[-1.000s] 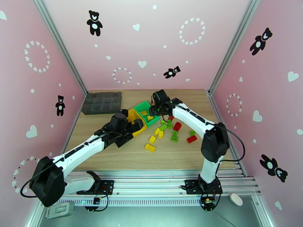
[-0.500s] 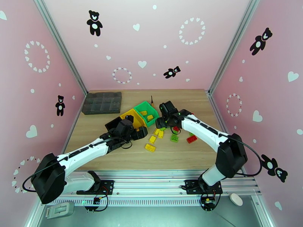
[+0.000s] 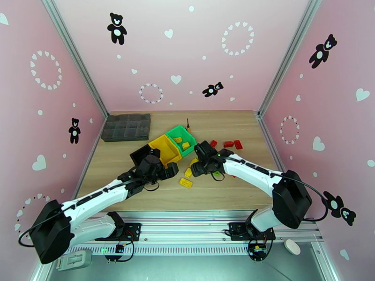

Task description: Sort the legos into containers by color

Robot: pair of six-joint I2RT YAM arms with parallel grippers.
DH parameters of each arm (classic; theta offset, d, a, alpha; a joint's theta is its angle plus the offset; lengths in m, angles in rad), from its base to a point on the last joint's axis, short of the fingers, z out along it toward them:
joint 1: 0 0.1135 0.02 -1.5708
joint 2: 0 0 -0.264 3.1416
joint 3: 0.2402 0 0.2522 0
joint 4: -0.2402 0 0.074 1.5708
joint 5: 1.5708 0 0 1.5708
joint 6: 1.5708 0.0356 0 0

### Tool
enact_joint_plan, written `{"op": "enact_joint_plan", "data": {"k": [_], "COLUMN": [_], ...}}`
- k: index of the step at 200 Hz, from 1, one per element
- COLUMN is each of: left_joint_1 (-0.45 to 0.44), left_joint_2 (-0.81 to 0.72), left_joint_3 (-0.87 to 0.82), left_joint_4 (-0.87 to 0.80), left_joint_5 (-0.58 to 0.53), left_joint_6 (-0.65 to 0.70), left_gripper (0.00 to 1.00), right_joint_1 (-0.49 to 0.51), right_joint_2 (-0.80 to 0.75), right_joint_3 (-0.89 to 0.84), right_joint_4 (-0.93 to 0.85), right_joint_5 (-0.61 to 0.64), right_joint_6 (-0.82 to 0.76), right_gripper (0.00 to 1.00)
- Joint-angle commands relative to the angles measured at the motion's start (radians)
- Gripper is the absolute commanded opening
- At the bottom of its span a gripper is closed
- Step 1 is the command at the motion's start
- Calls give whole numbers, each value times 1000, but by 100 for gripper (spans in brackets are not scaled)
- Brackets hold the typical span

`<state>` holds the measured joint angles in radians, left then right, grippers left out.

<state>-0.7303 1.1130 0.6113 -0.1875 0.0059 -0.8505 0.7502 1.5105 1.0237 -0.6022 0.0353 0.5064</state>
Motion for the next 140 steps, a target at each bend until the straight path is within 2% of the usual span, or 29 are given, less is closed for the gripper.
{"op": "enact_joint_plan", "data": {"k": [1,50,140], "left_joint_1": [-5,8,52], "left_joint_2": [-46,-95,-167], "left_joint_3": [-15,-32,-51], "left_joint_4": [-53,-82,-125], "left_joint_5": [-43,-54,-41], "left_joint_6": [-3,-3,0], "left_gripper": [98,98,98], "right_joint_1": [29,98,181], "right_joint_2": [-18,47,243], "right_joint_3": [-29,-26,50], "right_joint_4": [35,78,119], "right_joint_5": [-25,-76,-139], "right_joint_6": [7,-27,-38], "right_gripper": [79,84,83]}}
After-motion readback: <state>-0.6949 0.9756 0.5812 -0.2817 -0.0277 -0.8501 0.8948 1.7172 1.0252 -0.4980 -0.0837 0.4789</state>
